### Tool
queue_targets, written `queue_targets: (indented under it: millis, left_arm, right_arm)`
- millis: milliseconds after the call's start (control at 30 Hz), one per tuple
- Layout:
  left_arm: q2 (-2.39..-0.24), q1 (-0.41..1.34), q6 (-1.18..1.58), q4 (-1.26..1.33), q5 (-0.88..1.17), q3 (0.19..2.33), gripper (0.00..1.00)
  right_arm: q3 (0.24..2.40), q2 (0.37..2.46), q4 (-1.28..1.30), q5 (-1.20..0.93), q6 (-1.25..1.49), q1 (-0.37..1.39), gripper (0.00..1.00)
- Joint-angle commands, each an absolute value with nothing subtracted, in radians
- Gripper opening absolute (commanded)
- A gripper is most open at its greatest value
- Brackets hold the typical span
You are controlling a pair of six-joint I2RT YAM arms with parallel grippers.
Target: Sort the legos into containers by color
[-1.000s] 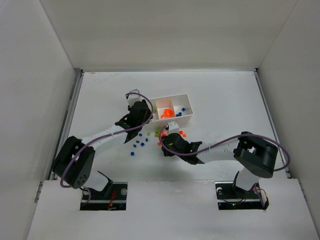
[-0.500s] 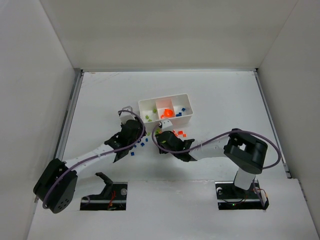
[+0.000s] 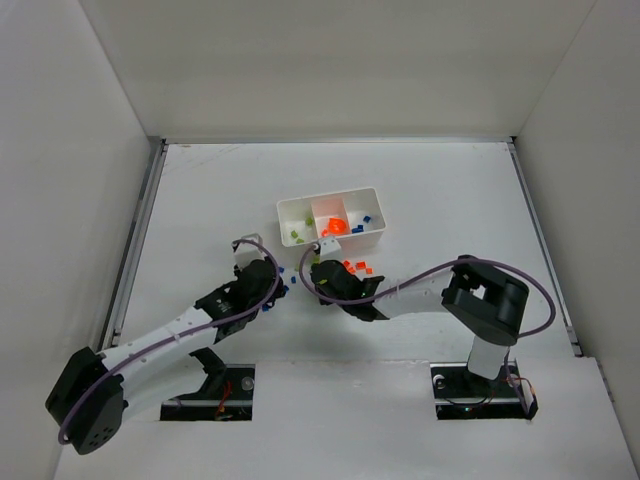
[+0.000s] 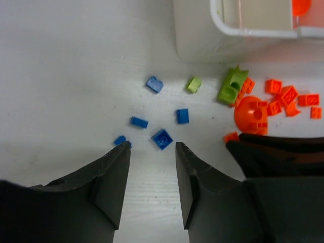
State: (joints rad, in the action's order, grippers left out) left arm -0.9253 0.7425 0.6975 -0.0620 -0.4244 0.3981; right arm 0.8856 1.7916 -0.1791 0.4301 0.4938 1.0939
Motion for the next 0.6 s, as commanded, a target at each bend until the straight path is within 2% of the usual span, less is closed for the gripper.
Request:
queue_targets:
  millis: [0,333,433,567]
  left_arm:
    - [-0.885,0.788,0.745,-0.237,-0.445,0.416,0.4]
    - [-0.951,0.93,0.871,-0.408,-0.592,0.474,0.42]
    - [-0.963,0.949,0.891,-0.414,-0.606,0.479,0.43]
    - [-0.982,0.953,0.91,-0.431,-0.61,0.482,0.43]
  right_arm:
    - [0.879,1.723,-0.129,0.44,0.498,1.101,0.18]
    - [0.9,1.433,-0.077,0.419,0.424,1.035,0.18]
    - [0.965,1.427,-0.081,0.411,0.365,0.954,0.18]
    - [1.06,1.515,-0.104,0.355,0.338,0.854,0.18]
